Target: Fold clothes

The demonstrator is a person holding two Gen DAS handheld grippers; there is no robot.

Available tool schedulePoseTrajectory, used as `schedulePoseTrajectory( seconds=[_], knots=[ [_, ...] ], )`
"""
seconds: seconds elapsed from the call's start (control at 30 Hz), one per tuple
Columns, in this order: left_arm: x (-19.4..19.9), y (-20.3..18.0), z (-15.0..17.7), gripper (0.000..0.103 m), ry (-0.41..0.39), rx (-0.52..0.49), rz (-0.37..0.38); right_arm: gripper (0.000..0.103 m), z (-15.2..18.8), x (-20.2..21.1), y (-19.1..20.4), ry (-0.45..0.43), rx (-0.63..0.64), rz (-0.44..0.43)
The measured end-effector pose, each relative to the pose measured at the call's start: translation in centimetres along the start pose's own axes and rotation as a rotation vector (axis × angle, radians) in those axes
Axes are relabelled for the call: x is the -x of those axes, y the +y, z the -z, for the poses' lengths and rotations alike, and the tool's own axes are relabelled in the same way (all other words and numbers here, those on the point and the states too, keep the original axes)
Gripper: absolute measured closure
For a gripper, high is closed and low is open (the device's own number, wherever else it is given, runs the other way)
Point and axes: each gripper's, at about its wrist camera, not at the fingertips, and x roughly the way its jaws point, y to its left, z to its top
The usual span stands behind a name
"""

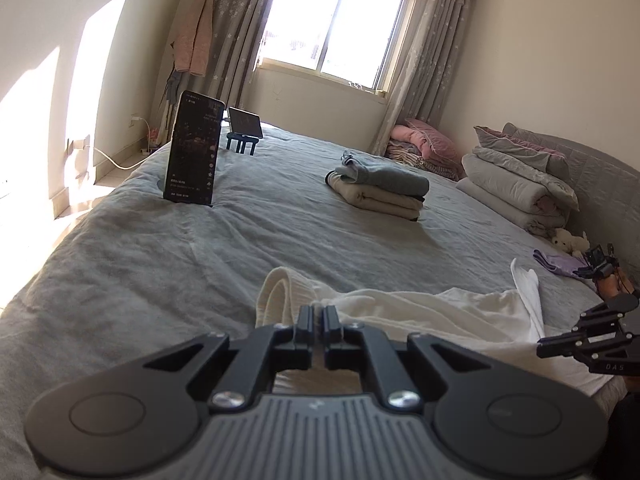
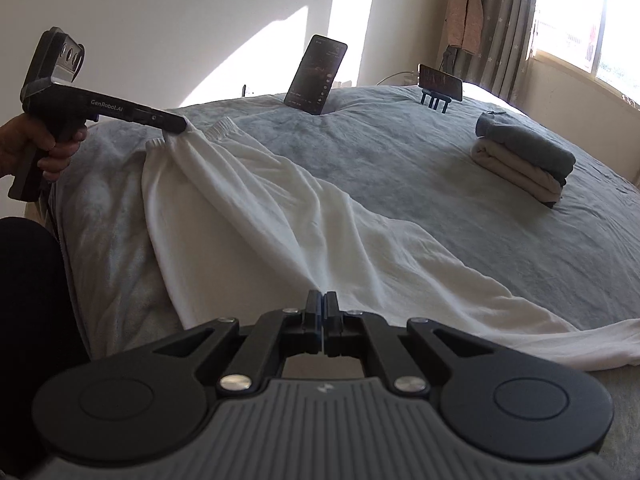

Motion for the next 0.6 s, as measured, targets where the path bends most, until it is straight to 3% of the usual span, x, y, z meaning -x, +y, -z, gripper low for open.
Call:
schedulePoseTrajectory(
  seconds=[0.13, 0.2, 0.27, 0.37, 0.4, 0.43, 0.6],
  knots=[
    [0.7, 0.4, 0.3, 0.093, 0.031, 0.082, 0.01, 0.1, 0.7, -1.0, 0.0, 0.048, -0.032, -0.013],
    [1.4, 0.6, 0.2, 0.081, 0.039, 0.14, 0.028, 0.091, 0.6, -0.8, -0.1, 0.044, -0.051, -0.025],
    [2.3, 0.6, 0.1, 0.06, 0.032, 0.209, 0.055, 0.089, 0.3, -0.5, -0.1, 0.034, -0.06, -0.036],
    [3.3, 0.6, 0.1, 0.056, 0.021, 0.302, 0.106, 0.078, 0.0, -0.1, 0.5, 0.01, -0.026, -0.045],
    [3.5, 0.7, 0.1, 0.056, 0.025, 0.34, 0.116, 0.066, 0.0, 0.0, 0.7, 0.003, -0.012, -0.041],
    [3.6, 0.7, 0.1, 0.055, 0.028, 0.374, 0.122, 0.063, 0.0, 0.1, 0.9, -0.005, 0.002, -0.037],
    [3.2, 0.9, 0.1, 0.055, 0.062, 0.538, 0.166, 0.063, 0.0, -0.2, 1.1, -0.011, 0.03, -0.042]
  ],
)
